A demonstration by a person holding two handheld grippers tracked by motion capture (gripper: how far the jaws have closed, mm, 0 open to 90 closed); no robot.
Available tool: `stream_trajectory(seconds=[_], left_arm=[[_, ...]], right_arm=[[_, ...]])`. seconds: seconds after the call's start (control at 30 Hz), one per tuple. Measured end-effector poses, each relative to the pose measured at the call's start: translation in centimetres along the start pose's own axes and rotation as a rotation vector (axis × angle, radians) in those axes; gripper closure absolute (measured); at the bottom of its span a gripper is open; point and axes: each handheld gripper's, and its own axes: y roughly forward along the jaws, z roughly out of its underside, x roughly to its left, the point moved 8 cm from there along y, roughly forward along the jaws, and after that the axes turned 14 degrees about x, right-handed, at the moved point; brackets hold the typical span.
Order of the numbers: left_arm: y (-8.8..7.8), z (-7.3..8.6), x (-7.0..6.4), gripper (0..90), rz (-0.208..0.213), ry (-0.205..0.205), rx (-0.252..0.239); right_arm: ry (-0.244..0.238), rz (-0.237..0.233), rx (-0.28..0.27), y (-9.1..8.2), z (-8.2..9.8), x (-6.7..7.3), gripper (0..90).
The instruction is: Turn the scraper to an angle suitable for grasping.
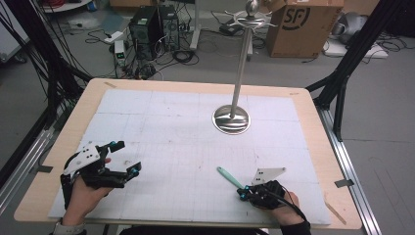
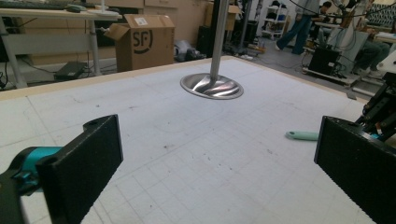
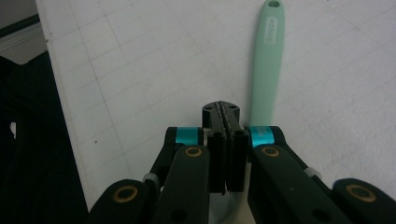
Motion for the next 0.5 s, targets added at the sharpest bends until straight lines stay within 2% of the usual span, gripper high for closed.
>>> stream_trajectory(seconds=[0.13,0.33,0.4,0.43,0.5], left_arm=[[-0.1,-0.1,0.0,1.7,0.001,0.002,-0.005],[-0.1,0.0,0.0,1.7,0.001,0.002,0.001],[-0.1,0.0,0.1,1.7,-0.003,0.002,0.001],[-0.1,0.0,0.1,1.7,-0.002,0.002,-0.001],[-0.1,0.0,0.1,1.7,-0.004,-0.001,0.000]], right_arm=[[-0.011,0.033,0.032,-0.3,0.3,-0.3,90.0],[0.016,0.029,0.004,-0.7,0.8,-1.8,90.0],[0.006,0.028,0.005,-0.7,0.7,-1.7,90.0],[0.001,0.029,-0.006,-0.7,0.6,-1.8,90.0],[0.028,0.029,-0.064,-1.1,-0.1,-2.1,90.0]])
